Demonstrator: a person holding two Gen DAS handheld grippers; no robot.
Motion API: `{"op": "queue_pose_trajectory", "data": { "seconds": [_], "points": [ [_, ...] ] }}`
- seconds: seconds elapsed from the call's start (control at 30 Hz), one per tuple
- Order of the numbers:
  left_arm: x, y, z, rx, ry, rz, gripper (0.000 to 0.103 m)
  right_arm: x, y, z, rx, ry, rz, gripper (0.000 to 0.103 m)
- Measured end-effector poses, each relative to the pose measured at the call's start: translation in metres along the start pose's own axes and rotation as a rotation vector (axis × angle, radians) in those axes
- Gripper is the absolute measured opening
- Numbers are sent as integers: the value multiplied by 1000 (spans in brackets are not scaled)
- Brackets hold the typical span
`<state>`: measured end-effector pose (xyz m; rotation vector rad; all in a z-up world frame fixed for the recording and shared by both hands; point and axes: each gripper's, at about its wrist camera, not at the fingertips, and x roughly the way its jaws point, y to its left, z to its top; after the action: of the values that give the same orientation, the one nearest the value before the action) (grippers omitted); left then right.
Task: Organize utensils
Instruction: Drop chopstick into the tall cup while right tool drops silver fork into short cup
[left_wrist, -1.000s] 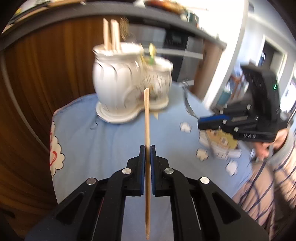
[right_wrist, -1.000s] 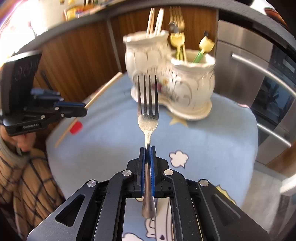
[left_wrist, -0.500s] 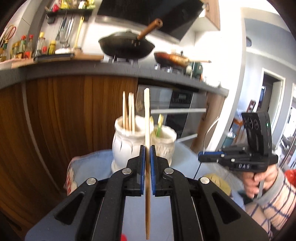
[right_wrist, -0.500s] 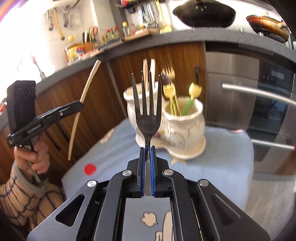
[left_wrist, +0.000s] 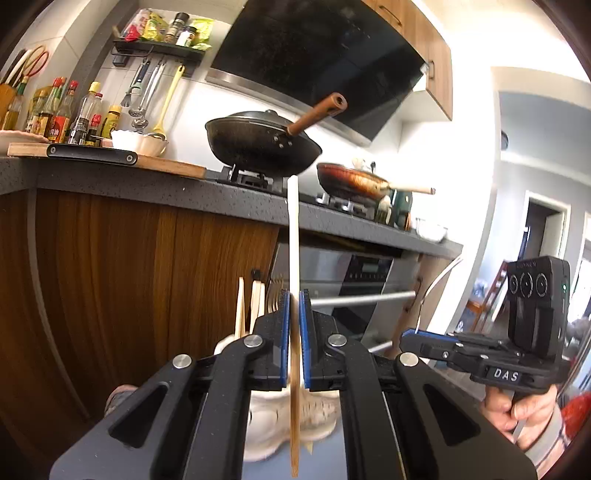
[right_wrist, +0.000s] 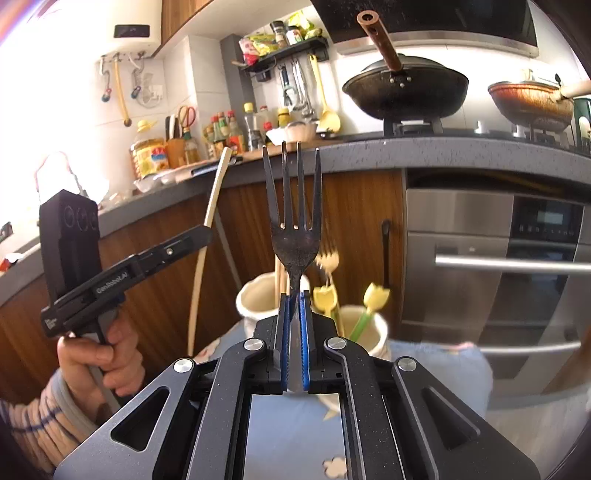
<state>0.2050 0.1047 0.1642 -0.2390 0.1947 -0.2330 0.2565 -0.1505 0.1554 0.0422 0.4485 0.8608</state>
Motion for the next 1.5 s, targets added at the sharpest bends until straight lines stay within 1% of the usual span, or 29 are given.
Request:
{"op": "queue_pose_trajectory", "data": {
  "seconds": [0.1, 0.37, 0.5, 0.57, 0.6, 0.7, 0.83, 1.13, 1.37, 1.5],
  "points": [
    [9, 4, 4, -10, -30, 10, 5, 6, -5, 6, 9, -19, 0, 6],
    [30, 10, 20, -16, -149, 68, 5, 23, -17, 21, 42, -56, -13, 6],
    [43, 17, 19, -57, -176, 90, 5, 31, -18, 24, 39, -65, -42, 6],
    [52, 18, 13, -51, -173, 120, 5, 33, -18, 23, 27, -68, -74, 6],
    [55, 18, 9, -41, -171, 136, 5, 36, -17, 22, 14, -65, -104, 6],
    [64, 17, -3, -1, -147, 180, 5, 42, -18, 18, -4, -46, -134, 6],
    [66, 11, -18, 50, -108, 212, 5, 57, -16, 7, -50, 12, -179, 6],
    [64, 8, -44, 64, -18, 273, 5, 86, -21, -21, -58, 152, -176, 6],
    [67, 0, -51, 115, 38, 297, 5, 101, -20, -30, -48, 190, -167, 6],
    [71, 1, -54, 117, 67, 303, 5, 107, -23, -33, -33, 199, -168, 6]
  ]
}}
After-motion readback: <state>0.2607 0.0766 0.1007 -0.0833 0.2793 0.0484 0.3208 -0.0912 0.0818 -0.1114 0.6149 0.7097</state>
